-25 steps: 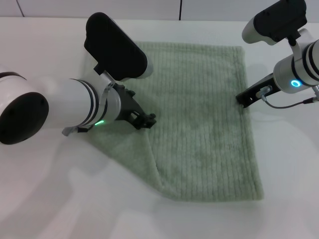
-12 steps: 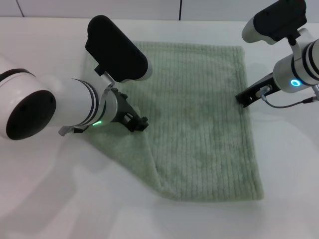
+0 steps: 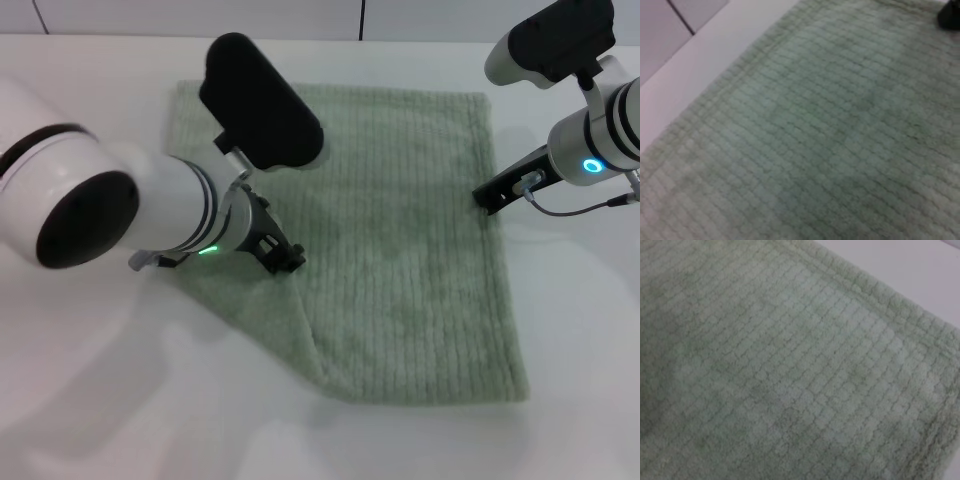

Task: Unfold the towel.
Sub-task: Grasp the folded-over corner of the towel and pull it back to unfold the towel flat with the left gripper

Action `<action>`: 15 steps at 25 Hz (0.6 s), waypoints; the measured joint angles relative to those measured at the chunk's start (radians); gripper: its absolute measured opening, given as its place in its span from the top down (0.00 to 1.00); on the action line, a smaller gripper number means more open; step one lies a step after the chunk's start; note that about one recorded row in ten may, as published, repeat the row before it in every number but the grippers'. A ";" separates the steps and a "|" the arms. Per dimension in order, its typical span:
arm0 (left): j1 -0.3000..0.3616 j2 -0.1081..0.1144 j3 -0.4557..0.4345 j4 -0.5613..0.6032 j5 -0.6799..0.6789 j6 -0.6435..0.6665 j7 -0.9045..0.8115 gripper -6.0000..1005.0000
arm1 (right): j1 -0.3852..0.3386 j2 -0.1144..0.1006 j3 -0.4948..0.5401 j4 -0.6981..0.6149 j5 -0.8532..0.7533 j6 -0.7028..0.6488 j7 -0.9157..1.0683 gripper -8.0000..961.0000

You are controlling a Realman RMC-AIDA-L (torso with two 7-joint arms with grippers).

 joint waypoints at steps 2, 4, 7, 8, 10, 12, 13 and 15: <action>-0.020 0.001 0.004 0.002 0.003 -0.025 0.001 0.30 | 0.000 0.000 0.000 0.000 0.000 0.000 0.000 0.99; -0.022 0.001 0.007 -0.004 0.009 -0.027 0.003 0.31 | 0.000 0.000 0.000 -0.001 0.000 0.000 0.000 0.99; -0.023 0.001 0.008 -0.007 0.010 -0.027 0.003 0.33 | -0.001 0.000 0.000 -0.001 0.000 0.001 0.000 0.99; -0.023 0.001 0.008 -0.008 0.010 -0.028 0.003 0.34 | -0.001 0.000 0.001 -0.002 0.000 0.001 0.000 0.99; -0.023 0.001 0.007 -0.008 0.010 -0.029 0.003 0.43 | -0.001 0.000 0.001 -0.002 0.000 0.001 0.000 0.99; -0.024 0.001 0.006 -0.009 0.011 -0.031 0.003 0.51 | -0.001 0.000 0.001 -0.002 0.000 0.001 0.000 0.99; -0.024 0.001 0.006 -0.009 0.011 -0.034 0.003 0.55 | -0.001 0.000 0.002 -0.002 0.000 0.002 0.000 0.99; -0.024 0.001 0.006 -0.010 0.011 -0.039 0.003 0.70 | -0.001 0.000 0.002 -0.002 0.000 0.002 0.000 0.99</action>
